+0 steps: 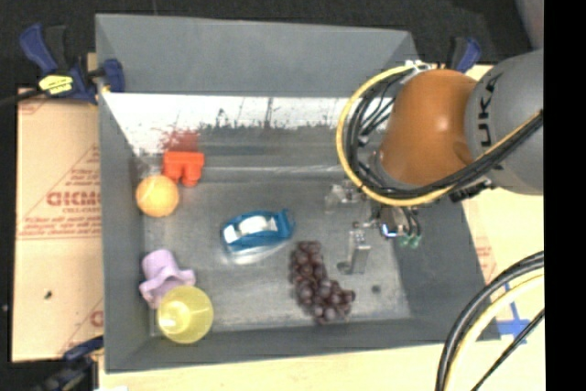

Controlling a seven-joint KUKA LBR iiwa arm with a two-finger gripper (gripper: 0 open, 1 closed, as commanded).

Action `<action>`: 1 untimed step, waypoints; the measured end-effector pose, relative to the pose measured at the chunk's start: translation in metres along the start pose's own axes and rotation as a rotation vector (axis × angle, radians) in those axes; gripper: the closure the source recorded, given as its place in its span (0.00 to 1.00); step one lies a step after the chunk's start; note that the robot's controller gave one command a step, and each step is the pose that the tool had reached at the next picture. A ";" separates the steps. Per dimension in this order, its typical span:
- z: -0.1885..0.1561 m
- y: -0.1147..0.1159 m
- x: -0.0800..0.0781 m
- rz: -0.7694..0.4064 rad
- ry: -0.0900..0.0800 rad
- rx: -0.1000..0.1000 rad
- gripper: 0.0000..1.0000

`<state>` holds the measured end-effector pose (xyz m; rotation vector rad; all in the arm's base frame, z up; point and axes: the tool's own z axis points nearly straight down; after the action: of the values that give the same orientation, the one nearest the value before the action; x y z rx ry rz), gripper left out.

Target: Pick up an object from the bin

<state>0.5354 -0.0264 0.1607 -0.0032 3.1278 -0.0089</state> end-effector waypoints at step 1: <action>0.053 0.035 0.037 -0.779 0.009 -0.005 0.00</action>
Offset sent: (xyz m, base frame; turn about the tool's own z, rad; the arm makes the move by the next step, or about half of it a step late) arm -0.0474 0.0313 -0.0907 0.2395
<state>0.4993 0.0086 0.1067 -1.1954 2.9037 -0.0089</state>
